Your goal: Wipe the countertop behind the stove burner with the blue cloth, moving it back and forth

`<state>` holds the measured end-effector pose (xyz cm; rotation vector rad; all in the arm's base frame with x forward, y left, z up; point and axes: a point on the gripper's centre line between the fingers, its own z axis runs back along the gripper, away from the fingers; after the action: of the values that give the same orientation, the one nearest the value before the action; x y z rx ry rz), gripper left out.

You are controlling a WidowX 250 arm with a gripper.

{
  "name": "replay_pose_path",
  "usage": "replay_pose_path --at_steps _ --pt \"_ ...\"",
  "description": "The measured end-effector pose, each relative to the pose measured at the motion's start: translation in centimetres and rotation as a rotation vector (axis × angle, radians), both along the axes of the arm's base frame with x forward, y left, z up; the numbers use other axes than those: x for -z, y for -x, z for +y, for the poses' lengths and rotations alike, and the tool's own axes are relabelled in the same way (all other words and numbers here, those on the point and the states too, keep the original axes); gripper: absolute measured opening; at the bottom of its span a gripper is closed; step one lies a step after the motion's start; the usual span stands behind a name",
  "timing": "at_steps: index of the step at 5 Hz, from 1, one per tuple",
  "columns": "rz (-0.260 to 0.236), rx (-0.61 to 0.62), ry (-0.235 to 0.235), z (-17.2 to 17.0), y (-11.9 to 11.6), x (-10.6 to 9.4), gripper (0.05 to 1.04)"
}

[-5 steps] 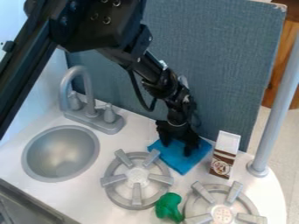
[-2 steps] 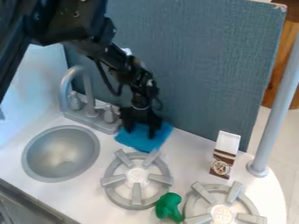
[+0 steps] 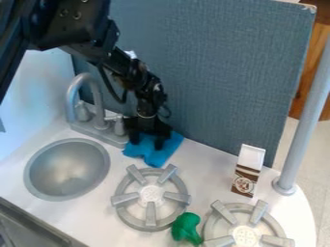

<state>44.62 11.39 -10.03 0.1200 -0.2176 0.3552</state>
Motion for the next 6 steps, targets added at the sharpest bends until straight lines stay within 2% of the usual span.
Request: replay_pose_path --at_steps 1,3,6 --pt "0.003 0.037 0.046 -1.0 0.1 0.2 1.001" --pt "-0.006 0.191 0.099 -8.1 0.4 0.3 1.001" --pt "-0.083 0.336 0.092 -15.1 -1.5 0.3 1.001"
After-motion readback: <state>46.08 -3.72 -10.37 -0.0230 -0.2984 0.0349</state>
